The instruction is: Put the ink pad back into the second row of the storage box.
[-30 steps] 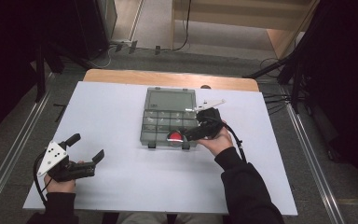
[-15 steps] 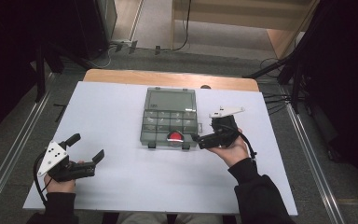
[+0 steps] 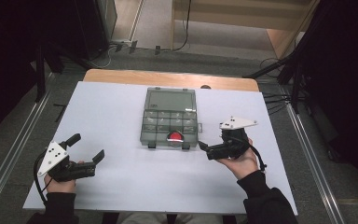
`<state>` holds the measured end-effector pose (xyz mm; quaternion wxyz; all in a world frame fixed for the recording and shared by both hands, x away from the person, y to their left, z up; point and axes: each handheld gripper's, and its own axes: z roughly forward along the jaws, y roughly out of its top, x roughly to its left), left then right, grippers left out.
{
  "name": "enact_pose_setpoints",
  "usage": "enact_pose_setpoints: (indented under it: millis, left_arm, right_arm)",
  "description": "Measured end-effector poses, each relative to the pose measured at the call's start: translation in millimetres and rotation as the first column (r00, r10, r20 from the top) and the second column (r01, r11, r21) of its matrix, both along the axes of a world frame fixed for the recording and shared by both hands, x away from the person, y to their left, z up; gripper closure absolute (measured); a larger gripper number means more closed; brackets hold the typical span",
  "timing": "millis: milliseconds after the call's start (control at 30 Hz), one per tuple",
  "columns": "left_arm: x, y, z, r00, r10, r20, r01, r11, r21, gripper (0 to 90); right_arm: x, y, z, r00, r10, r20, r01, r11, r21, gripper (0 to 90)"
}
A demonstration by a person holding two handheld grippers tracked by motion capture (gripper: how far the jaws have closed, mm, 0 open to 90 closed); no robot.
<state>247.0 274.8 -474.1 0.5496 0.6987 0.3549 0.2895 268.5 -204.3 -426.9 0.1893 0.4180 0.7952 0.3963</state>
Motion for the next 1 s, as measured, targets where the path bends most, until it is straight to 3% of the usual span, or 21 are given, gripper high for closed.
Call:
enact_pose_setpoints:
  millis: [333, 467, 600, 667, 767, 900, 1000]
  left_arm:
    - [0.7, 0.1, -1.4, 0.9997, -0.012, -0.021, 0.012, 0.9999, -0.002, 0.0]
    - [0.3, 0.3, -1.3, 0.9997, -0.014, -0.020, 0.014, 0.9999, -0.007, 0.0]
    - [0.1, 0.0, -1.9, 0.9993, -0.019, -0.032, 0.019, 0.9998, -0.006, 0.0]
    - [-0.1, -0.2, -2.0, 0.9992, -0.021, -0.033, 0.021, 0.9998, -0.003, 0.0]
    - [-0.6, -0.4, -2.1, 0.9991, -0.020, -0.036, 0.020, 0.9998, -0.004, 0.0]
    - [-0.3, -1.1, -2.2, 0.9988, -0.028, -0.041, 0.028, 0.9996, 0.000, 0.0]
    - [0.2, -1.9, -2.0, 0.9985, -0.036, -0.042, 0.036, 0.9993, 0.002, 0.0]
  right_arm:
    - [-15.9, -15.9, -16.3, 0.9980, -0.046, 0.042, 0.046, 0.999, 0.007, 0.0]
    - [-22.6, -26.9, -25.4, 0.9962, -0.071, 0.050, 0.069, 0.997, 0.037, 0.0]
    - [-29.3, -37.5, -39.2, 0.9891, -0.106, 0.103, 0.098, 0.992, 0.082, 0.0]
    - [-36.5, -42.7, -53.8, 0.9757, -0.149, 0.160, 0.131, 0.984, 0.117, 0.0]
    - [-40.2, -45.8, -62.7, 0.9694, -0.162, 0.184, 0.140, 0.982, 0.125, 0.0]
    - [-42.6, -51.4, -72.0, 0.9700, -0.169, 0.175, 0.143, 0.978, 0.152, 0.0]
    - [-45.0, -53.1, -78.9, 0.9672, -0.167, 0.192, 0.135, 0.976, 0.169, 0.0]
